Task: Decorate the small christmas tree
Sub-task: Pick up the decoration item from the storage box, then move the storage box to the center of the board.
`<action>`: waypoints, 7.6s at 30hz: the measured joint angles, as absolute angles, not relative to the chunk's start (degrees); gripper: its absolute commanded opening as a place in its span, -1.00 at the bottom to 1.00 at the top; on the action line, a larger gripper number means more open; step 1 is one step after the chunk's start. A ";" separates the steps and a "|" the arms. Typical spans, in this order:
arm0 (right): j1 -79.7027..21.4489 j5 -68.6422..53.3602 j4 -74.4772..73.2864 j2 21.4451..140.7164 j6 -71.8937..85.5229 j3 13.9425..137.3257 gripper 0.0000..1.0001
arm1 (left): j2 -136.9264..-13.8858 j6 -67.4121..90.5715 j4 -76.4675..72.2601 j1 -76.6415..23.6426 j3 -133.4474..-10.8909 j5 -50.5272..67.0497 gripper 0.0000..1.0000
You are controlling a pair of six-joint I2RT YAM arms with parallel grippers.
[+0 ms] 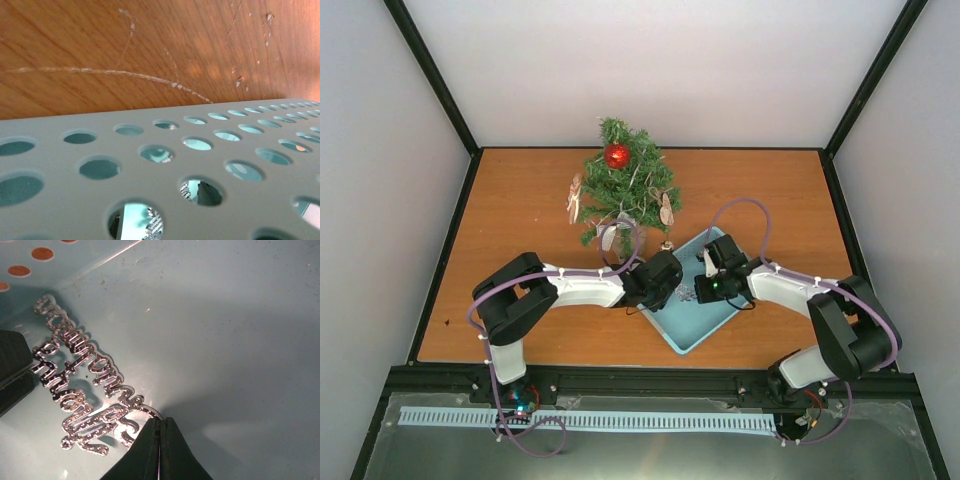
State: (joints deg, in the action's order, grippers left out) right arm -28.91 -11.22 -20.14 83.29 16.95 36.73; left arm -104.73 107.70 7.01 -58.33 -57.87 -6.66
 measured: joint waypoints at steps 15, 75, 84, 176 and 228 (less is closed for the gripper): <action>-28.91 -12.67 -19.90 85.27 16.75 38.22 -0.90 | -103.85 109.84 1.41 -58.50 -55.22 -8.10 -0.22; -28.88 -15.57 -18.39 85.08 15.49 37.43 -0.89 | -104.51 107.07 -7.77 -58.46 -53.30 -7.73 -0.93; -28.91 -13.85 -20.47 82.28 16.69 36.58 -0.65 | -104.79 105.65 -4.64 -58.48 -54.92 -6.35 -0.99; -17.87 5.85 -26.37 82.81 24.29 45.52 -0.56 | -55.92 97.14 16.93 -61.25 -31.81 -18.09 -0.99; 8.03 -2.57 -32.47 89.67 8.43 75.26 -0.25 | -38.20 43.99 15.51 -45.39 -37.43 -28.95 -0.99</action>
